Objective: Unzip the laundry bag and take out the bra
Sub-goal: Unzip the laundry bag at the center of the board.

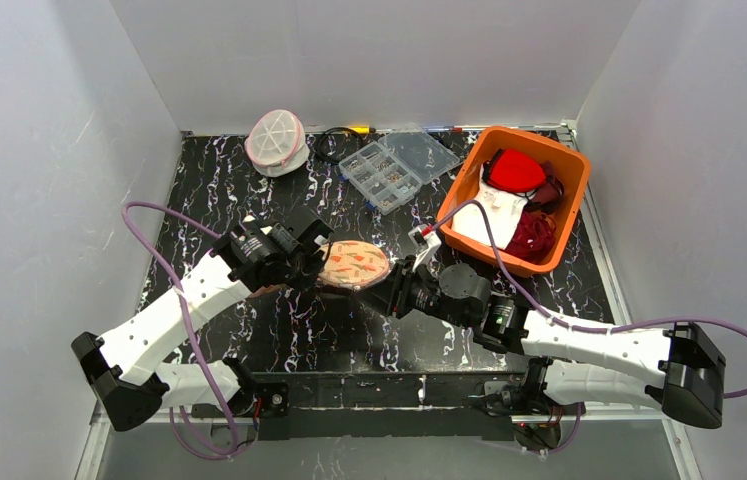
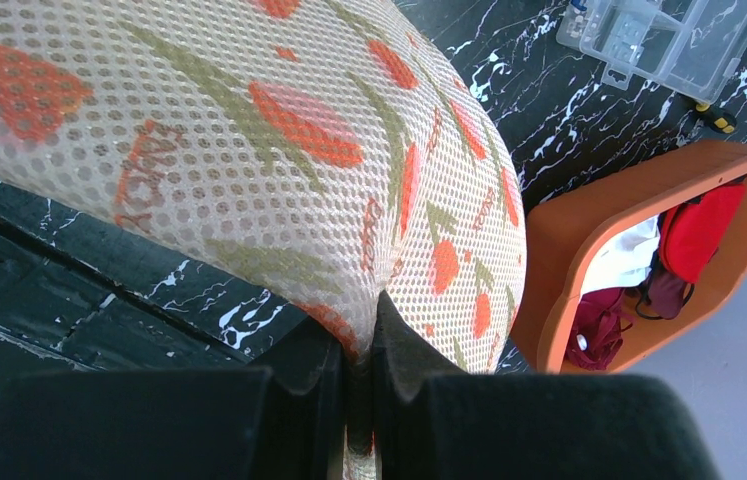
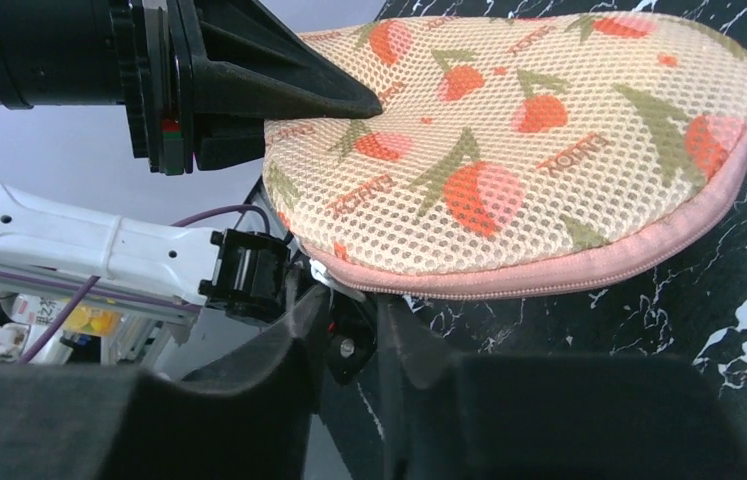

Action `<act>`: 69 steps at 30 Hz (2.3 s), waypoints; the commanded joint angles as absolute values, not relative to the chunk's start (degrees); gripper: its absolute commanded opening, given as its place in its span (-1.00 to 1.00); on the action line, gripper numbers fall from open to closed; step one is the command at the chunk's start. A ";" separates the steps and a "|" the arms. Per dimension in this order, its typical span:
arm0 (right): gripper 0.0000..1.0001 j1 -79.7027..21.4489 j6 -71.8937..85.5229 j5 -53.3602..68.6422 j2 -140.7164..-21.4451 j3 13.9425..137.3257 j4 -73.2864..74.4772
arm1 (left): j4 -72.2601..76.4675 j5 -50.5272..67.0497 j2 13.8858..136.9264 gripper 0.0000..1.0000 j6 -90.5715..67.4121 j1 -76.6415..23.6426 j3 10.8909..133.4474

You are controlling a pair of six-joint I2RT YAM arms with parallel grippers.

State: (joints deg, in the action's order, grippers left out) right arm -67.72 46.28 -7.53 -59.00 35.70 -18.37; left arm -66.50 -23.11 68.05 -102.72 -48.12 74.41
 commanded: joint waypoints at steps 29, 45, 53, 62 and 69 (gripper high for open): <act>-0.06 -67.66 37.48 -4.49 -58.39 36.75 -25.73 | -68.72 -25.40 68.38 -1.00 -100.59 -48.87 78.15; 0.19 -67.65 38.94 -4.90 -55.39 32.52 -32.97 | -68.29 -24.01 69.11 -1.00 -103.80 -48.93 79.09; -0.05 -67.63 39.09 -6.12 -55.40 32.65 -32.77 | -68.28 -23.39 69.30 -1.00 -103.54 -48.94 79.19; -0.30 -67.59 39.62 -8.83 -55.37 32.59 -31.47 | -68.29 -23.26 69.52 -1.00 -103.28 -48.94 79.01; -0.50 -67.66 39.64 -10.15 -55.49 33.19 -29.64 | -68.25 -23.37 69.62 -1.00 -103.03 -48.95 79.07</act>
State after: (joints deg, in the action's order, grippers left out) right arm -67.72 40.10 -7.92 -56.69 32.77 -28.34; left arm -66.48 -21.85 69.76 -103.11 -48.60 77.32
